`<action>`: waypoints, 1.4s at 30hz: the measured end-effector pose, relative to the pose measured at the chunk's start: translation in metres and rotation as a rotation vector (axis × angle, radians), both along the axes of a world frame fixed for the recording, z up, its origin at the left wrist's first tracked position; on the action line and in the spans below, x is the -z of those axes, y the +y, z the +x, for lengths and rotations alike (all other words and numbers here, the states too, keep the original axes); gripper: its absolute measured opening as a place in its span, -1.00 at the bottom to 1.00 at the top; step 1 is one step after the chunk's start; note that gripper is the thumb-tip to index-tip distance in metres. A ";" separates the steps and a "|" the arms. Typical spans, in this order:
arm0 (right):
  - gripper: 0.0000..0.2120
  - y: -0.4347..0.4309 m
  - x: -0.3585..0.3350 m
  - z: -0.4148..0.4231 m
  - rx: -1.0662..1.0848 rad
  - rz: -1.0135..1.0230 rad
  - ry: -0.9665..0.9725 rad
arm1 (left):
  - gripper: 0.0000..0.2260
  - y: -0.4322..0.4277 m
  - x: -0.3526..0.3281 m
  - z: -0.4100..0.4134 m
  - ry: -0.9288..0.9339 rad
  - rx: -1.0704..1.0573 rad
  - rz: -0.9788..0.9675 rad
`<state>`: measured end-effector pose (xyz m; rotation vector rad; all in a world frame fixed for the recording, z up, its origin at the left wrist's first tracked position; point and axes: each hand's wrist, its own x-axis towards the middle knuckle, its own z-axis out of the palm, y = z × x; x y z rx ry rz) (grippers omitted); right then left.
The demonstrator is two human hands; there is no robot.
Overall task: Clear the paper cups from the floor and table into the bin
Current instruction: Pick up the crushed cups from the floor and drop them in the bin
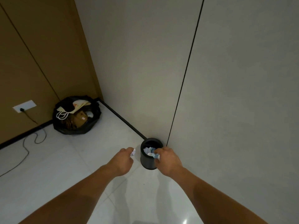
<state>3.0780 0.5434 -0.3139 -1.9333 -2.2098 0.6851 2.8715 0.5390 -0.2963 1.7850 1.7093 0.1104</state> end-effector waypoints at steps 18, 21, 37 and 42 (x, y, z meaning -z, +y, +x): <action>-0.66 0.166 0.078 -0.037 0.401 -0.205 0.086 | -0.63 0.266 0.077 -0.013 0.016 0.355 -0.207; -0.67 0.198 0.113 -0.025 0.449 -0.244 0.146 | -0.66 0.300 0.103 0.014 0.030 0.388 -0.249; -0.61 0.347 0.408 -0.008 0.832 -0.450 0.264 | -0.60 0.449 0.422 0.104 0.190 0.524 -0.456; -0.57 0.360 0.499 -0.017 0.972 -0.452 0.349 | -0.52 0.469 0.519 0.100 0.139 0.507 -0.511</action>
